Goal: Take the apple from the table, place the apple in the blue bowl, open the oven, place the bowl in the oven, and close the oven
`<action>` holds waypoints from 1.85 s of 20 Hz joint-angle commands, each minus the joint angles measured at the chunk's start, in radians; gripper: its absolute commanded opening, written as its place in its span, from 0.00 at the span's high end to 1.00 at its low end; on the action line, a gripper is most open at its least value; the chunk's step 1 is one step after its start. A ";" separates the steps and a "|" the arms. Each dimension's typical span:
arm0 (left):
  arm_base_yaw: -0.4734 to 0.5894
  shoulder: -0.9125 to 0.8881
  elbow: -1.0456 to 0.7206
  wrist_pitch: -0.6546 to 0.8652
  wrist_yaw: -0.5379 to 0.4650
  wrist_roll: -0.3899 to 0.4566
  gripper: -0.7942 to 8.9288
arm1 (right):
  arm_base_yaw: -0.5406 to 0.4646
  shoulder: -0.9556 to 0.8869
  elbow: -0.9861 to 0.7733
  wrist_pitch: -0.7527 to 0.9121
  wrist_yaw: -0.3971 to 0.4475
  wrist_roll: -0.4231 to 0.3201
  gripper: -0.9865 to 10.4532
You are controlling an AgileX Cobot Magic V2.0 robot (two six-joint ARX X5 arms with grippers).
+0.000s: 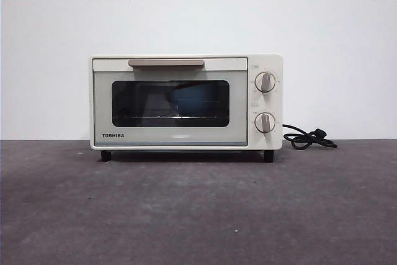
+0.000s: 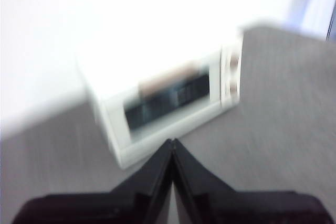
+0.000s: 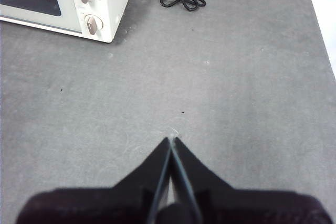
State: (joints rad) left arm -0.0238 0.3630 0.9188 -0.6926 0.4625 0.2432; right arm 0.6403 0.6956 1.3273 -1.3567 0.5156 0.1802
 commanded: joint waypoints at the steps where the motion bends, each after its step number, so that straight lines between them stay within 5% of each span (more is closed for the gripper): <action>1: 0.005 -0.168 -0.349 0.426 0.039 -0.034 0.92 | 0.001 0.002 -0.001 -0.019 0.001 0.012 0.91; 4: 0.005 -0.299 -0.684 0.712 -0.085 -0.185 0.92 | 0.001 0.002 -0.001 -0.019 0.002 0.012 0.91; 7: 0.005 -0.349 -0.839 0.708 -0.229 -0.298 0.92 | 0.001 0.003 -0.001 -0.019 0.001 0.012 0.91; 15: 0.008 -0.359 -0.910 0.618 -0.288 -0.134 0.92 | 0.001 0.003 -0.001 -0.019 0.002 0.012 0.91; 31: 0.027 -0.316 -0.910 0.625 -0.280 -0.124 0.92 | 0.001 0.003 -0.001 -0.019 0.002 0.012 0.91; 33: 0.027 -0.303 -0.910 0.625 -0.280 -0.123 0.92 | 0.000 0.002 -0.001 -0.014 0.004 -0.035 0.91; 34: 0.027 -0.296 -0.910 0.626 -0.280 -0.123 0.92 | -0.005 -0.009 -0.003 0.025 0.063 -0.132 0.91; 35: 0.027 -0.291 -0.910 0.625 -0.280 -0.123 0.92 | -0.006 -0.022 -0.008 0.058 0.098 -0.150 0.91; 37: 0.027 -0.280 -0.910 0.625 -0.280 -0.124 0.92 | -0.039 -0.085 -0.089 0.270 0.134 -0.201 0.91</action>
State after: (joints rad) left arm -0.0006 0.0826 0.0185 -0.0750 0.1780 0.1120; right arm 0.5987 0.6151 1.2465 -1.1046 0.6388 0.0212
